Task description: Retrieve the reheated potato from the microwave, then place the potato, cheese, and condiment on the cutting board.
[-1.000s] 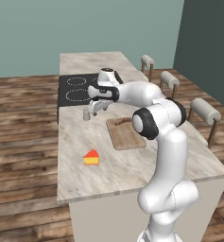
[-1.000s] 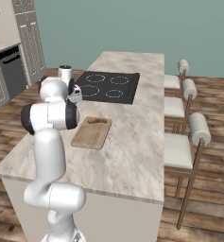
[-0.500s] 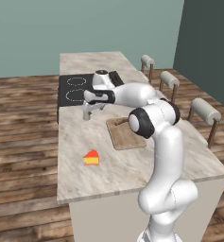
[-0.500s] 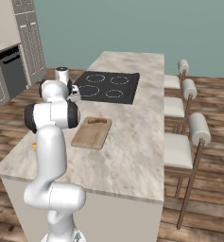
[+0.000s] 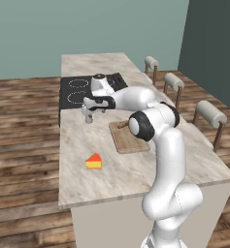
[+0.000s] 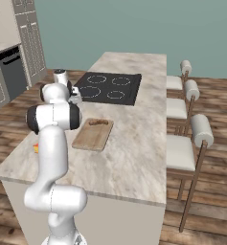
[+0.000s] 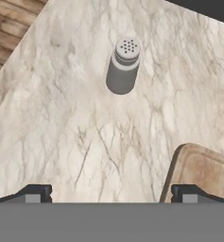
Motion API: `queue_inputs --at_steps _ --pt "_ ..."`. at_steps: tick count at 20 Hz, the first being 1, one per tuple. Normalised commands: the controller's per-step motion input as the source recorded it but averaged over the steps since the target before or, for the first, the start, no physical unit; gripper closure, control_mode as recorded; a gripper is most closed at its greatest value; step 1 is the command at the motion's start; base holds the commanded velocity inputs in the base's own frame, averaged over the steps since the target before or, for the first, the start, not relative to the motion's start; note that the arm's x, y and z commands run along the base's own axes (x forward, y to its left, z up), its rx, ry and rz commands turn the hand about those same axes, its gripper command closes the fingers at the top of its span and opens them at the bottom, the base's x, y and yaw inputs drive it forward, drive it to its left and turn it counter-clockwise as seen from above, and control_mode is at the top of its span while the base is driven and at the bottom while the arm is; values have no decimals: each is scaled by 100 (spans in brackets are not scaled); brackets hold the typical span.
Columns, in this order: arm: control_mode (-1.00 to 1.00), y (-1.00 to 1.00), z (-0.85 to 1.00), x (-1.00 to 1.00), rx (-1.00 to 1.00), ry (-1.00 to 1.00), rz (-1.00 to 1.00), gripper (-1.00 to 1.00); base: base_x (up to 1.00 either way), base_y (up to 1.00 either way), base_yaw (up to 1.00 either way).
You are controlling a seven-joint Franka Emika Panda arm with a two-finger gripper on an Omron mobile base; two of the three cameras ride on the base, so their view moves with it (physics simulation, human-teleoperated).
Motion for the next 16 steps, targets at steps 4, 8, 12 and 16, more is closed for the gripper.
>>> queue_inputs --at_steps 4,8,12,16 --pt "-100 1 -10 16 0 0 -8 -100 0 0 0" --pt "-100 3 -5 16 0 0 -3 -100 0 0 0" --pt "-100 2 -4 17 0 0 -2 -100 0 0 0" --pt "-100 4 -1 25 0 0 0 -100 0 0 0"
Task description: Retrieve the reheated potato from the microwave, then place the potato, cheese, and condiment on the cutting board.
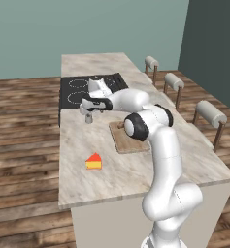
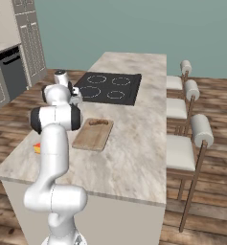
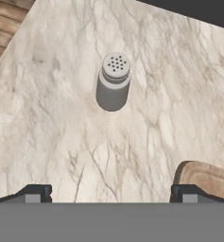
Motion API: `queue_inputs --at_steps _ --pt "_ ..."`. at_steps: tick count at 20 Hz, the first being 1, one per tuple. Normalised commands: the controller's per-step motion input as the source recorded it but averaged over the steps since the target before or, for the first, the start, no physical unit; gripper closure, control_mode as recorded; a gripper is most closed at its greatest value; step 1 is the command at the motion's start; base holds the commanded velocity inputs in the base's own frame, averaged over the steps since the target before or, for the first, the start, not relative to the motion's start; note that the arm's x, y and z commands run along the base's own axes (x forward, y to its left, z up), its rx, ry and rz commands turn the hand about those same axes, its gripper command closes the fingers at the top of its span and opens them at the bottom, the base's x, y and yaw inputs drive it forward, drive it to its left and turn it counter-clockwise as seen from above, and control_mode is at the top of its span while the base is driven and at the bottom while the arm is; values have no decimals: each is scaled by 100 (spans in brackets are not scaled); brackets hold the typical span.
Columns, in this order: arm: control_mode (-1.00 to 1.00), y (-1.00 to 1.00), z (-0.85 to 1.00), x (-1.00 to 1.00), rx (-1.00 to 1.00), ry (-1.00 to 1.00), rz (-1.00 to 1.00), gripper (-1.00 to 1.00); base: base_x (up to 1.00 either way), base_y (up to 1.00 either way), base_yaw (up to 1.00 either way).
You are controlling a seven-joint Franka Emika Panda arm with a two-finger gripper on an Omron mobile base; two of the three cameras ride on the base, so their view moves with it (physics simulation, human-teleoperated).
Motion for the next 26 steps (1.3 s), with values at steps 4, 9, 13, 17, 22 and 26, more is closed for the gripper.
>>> queue_inputs --at_steps 4,9,13,17,22,26 --pt "-100 9 -3 26 0 0 0 -100 0 0 0" --pt "-100 10 -7 18 0 0 0 -100 0 0 0" --pt "-100 14 -9 19 0 0 0 -100 0 0 0" --pt "-100 8 -6 23 0 0 0 -100 0 0 0" --pt "-100 3 -9 23 0 0 0 -100 0 0 0" --pt "-100 0 -11 12 0 0 0 -100 0 0 0"
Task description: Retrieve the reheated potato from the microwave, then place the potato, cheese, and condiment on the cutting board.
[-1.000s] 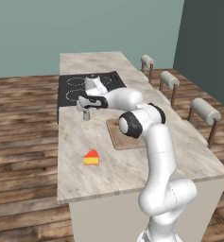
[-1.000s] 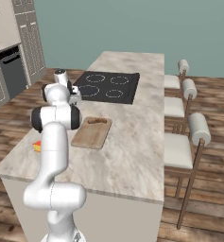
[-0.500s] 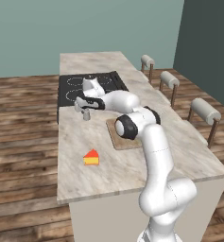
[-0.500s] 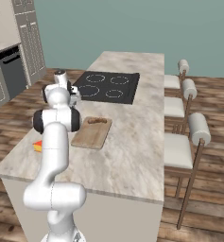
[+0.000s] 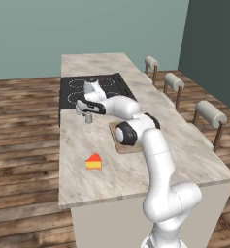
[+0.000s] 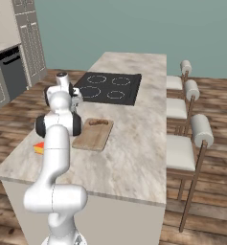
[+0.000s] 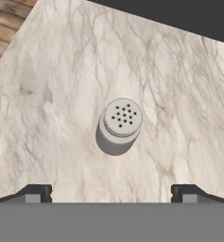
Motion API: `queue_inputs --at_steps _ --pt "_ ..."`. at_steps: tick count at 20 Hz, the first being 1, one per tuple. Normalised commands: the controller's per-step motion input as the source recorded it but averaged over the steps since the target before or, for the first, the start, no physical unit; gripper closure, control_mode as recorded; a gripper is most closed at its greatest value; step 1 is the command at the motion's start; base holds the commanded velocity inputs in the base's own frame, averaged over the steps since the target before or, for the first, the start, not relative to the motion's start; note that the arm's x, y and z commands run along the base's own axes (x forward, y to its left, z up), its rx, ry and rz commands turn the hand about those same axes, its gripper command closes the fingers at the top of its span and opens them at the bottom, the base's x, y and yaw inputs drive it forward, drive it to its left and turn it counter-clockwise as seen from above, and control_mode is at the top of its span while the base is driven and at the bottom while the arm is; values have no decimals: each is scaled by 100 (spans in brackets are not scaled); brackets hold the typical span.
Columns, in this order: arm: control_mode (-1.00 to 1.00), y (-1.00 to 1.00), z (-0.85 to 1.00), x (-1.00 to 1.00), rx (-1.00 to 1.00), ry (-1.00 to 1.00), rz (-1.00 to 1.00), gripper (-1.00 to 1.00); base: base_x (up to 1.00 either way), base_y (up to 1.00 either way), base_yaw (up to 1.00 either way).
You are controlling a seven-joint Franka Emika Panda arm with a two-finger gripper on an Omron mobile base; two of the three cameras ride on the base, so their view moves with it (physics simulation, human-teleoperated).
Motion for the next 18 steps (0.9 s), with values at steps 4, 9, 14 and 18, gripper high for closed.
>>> queue_inputs --at_steps 4,9,14,18 --pt "-100 3 -8 15 0 0 0 -100 0 0 0" --pt "-100 3 -5 14 0 0 0 -100 0 0 0" --pt "-100 1 -4 8 0 0 0 -100 0 0 0" --pt "-100 1 0 10 0 0 0 -100 0 0 0"
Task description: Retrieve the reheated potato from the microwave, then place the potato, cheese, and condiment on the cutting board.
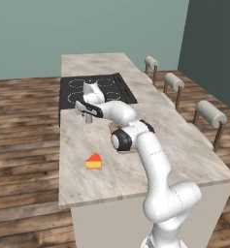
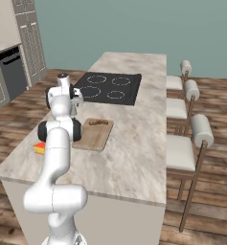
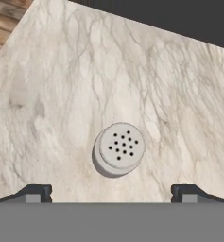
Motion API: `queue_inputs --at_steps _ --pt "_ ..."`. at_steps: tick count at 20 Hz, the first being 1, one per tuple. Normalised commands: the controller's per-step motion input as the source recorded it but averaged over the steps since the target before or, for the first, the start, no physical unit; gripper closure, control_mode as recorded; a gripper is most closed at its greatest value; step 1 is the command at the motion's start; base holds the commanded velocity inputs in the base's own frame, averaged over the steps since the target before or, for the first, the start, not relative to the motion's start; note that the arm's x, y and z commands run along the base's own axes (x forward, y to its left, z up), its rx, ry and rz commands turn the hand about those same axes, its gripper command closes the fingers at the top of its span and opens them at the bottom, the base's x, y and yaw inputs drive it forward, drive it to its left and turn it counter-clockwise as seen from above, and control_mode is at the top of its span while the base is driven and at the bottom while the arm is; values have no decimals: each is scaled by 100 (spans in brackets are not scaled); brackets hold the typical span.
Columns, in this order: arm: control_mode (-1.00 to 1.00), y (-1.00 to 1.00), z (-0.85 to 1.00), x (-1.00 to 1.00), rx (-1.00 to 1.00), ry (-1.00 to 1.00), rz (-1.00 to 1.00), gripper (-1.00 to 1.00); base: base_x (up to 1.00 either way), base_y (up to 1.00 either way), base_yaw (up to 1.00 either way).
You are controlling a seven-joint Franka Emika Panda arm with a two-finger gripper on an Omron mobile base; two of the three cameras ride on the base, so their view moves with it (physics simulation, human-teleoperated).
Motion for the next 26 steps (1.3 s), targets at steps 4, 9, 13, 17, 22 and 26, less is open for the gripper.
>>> queue_inputs --at_steps 4,9,13,17,22,26 --pt "-100 2 -3 5 0 0 0 -100 0 0 0" --pt "-100 1 -6 5 0 0 0 -100 0 0 0" --pt "-100 0 -3 10 0 0 0 -100 0 0 0" --pt "-100 0 -2 12 0 0 0 -100 0 0 0" --pt "-100 0 -3 10 0 0 0 -100 0 0 0" --pt "-100 1 -4 9 0 0 0 -100 0 0 0"
